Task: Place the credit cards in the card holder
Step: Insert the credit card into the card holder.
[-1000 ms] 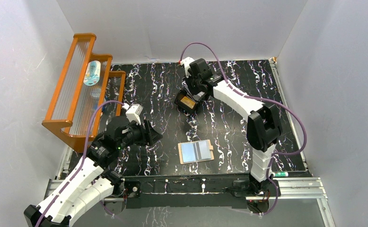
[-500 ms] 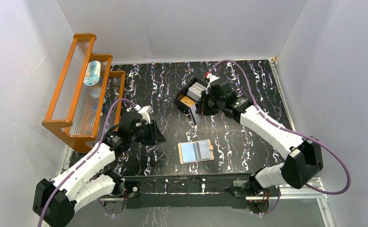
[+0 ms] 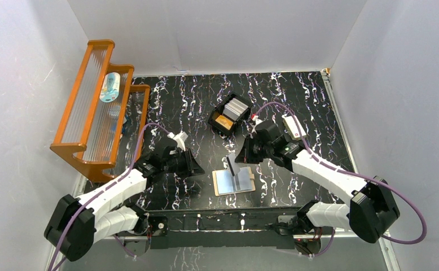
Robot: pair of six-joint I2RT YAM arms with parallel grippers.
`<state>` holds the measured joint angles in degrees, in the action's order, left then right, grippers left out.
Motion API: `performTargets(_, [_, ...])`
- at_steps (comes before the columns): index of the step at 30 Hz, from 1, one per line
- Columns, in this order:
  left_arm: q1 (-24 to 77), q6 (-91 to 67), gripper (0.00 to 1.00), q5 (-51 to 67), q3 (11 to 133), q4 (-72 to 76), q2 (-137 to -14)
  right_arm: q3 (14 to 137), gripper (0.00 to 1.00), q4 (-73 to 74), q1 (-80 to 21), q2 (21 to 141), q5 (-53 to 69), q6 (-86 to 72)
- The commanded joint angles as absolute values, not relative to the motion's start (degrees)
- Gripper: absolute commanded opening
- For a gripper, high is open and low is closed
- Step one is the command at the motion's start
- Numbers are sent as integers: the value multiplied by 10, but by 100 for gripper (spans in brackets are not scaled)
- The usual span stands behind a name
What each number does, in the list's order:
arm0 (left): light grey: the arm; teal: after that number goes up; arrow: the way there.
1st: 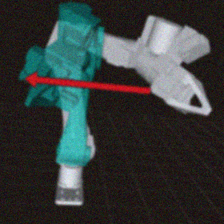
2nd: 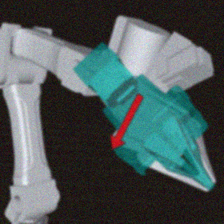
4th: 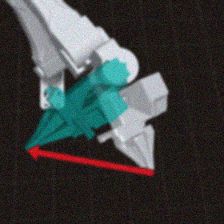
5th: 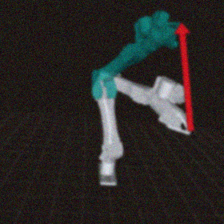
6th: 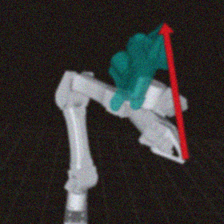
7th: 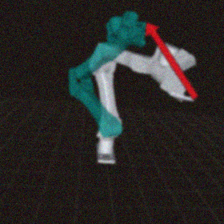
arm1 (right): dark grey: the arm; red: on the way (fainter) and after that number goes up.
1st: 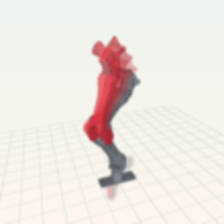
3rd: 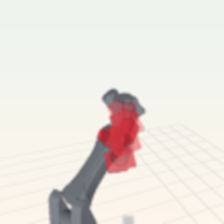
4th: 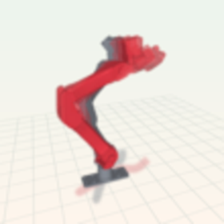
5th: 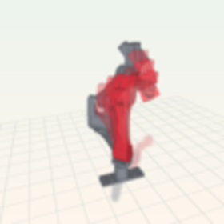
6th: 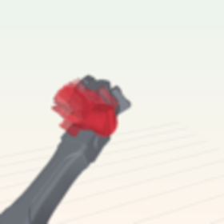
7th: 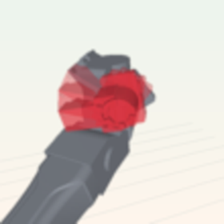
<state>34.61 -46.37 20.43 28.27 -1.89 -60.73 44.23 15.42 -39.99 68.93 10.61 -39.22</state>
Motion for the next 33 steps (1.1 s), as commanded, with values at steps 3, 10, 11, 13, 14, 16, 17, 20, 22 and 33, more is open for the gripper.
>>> performTargets(3, [373, -505, 4, 231, 270, 82, -662, 363, 0, 37, -407, 654, 156, -416])
performTargets(10, [397, -506, 0, 236, 275, 132, -718, 312, 0, 9, -407, 636, 125, -415])
performTargets(11, [398, -505, 0, 236, 274, 134, -726, 308, 0, 6, -407, 637, 126, -413])
performTargets(13, [401, -504, 0, 236, 273, 141, -742, 302, 0, 0, -408, 644, 129, -411])
performTargets(14, [402, -503, 0, 235, 271, 143, -748, 298, 0, -3, -408, 649, 132, -411])
performTargets(16, [404, -503, 0, 230, 270, 143, -760, 293, 0, -8, -408, 656, 134, -413])
performTargets(17, [405, -502, 0, 226, 271, 140, -767, 291, 0, -10, -407, 658, 134, -413])
performTargets(20, [406, -498, 0, 218, 273, 125, -781, 285, 0, -10, -408, 661, 123, -413])
performTargets(22, [406, -494, 0, 217, 279, 113, -803, 280, 0, -11, -407, 660, 116, -410])
performTargets(33, [409, -488, 0, 204, 286, 79, -838, 266, 0, -16, -407, 680, 120, -407])
